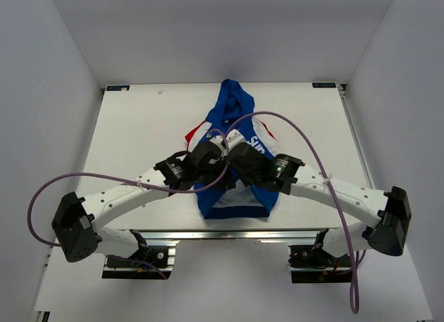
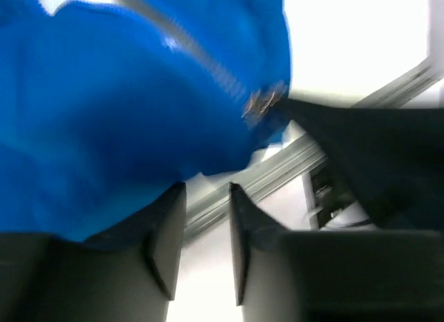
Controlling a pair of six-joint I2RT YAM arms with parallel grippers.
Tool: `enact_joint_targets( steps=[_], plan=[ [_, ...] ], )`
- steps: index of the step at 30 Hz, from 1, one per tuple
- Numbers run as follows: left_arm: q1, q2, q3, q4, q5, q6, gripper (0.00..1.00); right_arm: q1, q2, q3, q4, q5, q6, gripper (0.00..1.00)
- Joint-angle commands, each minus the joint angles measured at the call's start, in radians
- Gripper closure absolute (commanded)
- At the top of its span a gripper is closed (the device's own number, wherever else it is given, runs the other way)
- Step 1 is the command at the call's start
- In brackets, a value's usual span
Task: Zip up the jacket
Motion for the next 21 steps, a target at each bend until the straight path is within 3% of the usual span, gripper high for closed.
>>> enact_joint_targets(
  steps=[1,5,8,11,15,16,21],
  plan=[
    [-0.038,-0.085,0.043,-0.139,-0.083,0.079,0.53,-0.037,-0.096,-0.007,0.043,-0.135,-0.104,1.0],
    [-0.038,-0.187,0.011,-0.043,-0.06,0.115,0.39,-0.039,-0.142,-0.019,0.029,-0.241,-0.12,1.0],
    [-0.038,-0.222,0.006,-0.073,-0.037,0.124,0.33,-0.043,-0.136,-0.016,0.027,-0.246,-0.121,1.0],
    [-0.038,-0.227,0.008,-0.106,-0.037,0.145,0.17,-0.053,-0.131,-0.013,0.035,-0.297,-0.132,1.0],
    [-0.042,-0.187,0.014,-0.103,-0.046,0.306,0.15,-0.077,-0.13,-0.007,0.046,-0.399,-0.149,1.0],
    [-0.049,-0.175,0.019,-0.092,-0.037,0.351,0.02,-0.085,-0.127,-0.005,0.047,-0.411,-0.149,1.0],
    [-0.127,-0.176,0.002,0.031,-0.139,0.553,0.02,-0.154,-0.102,0.018,0.035,-0.509,-0.15,1.0]
  ],
)
